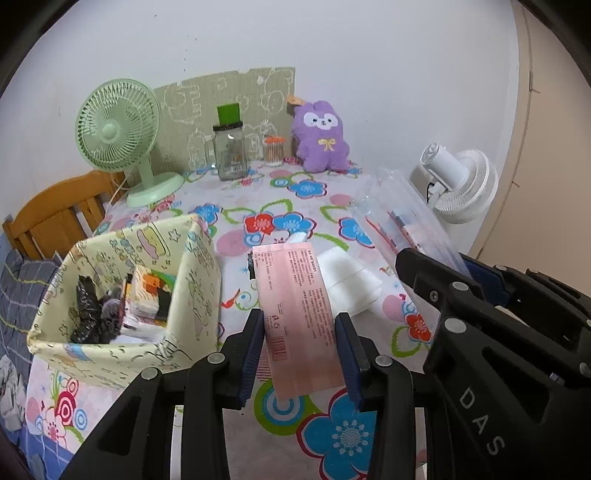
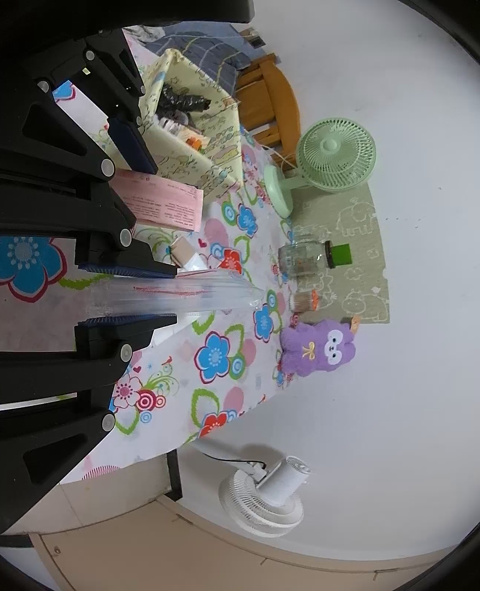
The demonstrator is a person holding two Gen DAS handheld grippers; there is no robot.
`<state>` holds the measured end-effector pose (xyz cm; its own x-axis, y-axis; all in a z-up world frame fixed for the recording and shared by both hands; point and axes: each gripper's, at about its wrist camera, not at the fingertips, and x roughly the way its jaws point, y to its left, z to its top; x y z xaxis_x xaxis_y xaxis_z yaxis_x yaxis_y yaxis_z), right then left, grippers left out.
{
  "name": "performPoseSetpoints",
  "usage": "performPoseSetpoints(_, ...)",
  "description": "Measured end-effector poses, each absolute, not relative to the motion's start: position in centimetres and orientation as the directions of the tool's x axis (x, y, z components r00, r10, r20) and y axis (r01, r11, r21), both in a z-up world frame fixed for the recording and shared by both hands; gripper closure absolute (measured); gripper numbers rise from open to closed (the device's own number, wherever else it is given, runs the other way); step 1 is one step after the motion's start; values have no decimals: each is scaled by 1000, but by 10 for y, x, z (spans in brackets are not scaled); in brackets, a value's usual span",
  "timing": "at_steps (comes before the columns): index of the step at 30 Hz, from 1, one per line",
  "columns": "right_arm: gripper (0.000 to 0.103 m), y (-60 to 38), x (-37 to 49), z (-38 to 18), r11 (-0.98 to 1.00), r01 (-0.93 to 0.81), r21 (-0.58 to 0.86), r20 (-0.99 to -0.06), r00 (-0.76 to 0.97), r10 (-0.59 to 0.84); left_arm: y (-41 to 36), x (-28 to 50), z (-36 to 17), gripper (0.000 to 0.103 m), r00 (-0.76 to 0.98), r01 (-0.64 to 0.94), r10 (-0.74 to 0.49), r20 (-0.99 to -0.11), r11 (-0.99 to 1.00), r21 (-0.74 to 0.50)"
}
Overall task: Organize soft objects
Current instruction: 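Lift the pink packet with the left gripper while the right gripper carries the plastic bag toward the bin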
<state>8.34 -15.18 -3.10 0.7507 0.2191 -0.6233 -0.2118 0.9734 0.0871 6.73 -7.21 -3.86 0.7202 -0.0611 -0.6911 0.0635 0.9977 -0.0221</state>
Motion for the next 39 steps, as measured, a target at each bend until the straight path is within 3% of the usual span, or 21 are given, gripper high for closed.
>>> performPoseSetpoints(21, 82, -121, 76, 11, 965, -249, 81, -584, 773, 248, -40, 61, 0, 64, 767, 53, -45, -640, 999, -6)
performPoseSetpoints(39, 82, -71, 100, 11, 947, -303, 107, -587, 750, 307, 8, 79, 1, 64, 781, 24, -17, -625, 1000, 2)
